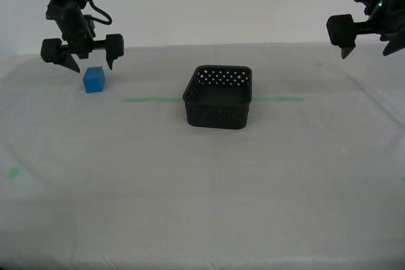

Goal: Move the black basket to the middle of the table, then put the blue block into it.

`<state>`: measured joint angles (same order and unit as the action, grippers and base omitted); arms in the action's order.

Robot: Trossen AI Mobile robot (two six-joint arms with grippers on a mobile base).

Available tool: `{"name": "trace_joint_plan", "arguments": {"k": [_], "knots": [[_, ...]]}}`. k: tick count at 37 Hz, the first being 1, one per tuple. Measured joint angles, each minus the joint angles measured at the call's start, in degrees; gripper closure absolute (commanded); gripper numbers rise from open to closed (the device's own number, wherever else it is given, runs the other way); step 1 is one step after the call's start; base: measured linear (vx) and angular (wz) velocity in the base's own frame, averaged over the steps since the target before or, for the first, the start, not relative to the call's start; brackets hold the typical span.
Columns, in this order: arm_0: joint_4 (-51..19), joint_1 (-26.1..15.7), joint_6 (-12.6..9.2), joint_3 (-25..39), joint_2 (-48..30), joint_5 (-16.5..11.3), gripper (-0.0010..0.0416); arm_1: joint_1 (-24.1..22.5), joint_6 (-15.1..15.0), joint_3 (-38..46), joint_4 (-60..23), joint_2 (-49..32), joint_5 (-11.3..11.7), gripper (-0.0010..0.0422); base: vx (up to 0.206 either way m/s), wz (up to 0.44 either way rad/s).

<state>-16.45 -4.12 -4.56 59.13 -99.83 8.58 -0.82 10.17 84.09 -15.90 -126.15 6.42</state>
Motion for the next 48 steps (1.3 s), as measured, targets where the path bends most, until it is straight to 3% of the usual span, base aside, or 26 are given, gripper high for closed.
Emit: {"name": "trace_joint_plan", "arguments": {"k": [19, 34, 43, 48], "knots": [[0.1, -0.1, 0.0, 0.0, 0.0, 0.0, 0.0007, 0.0, -1.2, -0.3, 1.8, -1.1, 0.6, 0.0011, 0.000, 0.000], [0.1, -0.1, 0.0, 0.0, 0.0, 0.0, 0.0007, 0.0, 1.6, -0.7, 0.7, -1.1, 0.0, 0.0011, 0.000, 0.000], [0.1, 0.0, 0.0, 0.0, 0.0, 0.0, 0.0007, 0.0, 5.1, -0.7, -2.6, -1.1, -0.4, 0.0011, 0.000, 0.000], [0.1, -0.1, 0.0, 0.0, 0.0, 0.0, 0.0007, 0.0, 5.1, -0.7, -2.8, -1.1, -0.4, 0.0012, 0.000, 0.000]]}}
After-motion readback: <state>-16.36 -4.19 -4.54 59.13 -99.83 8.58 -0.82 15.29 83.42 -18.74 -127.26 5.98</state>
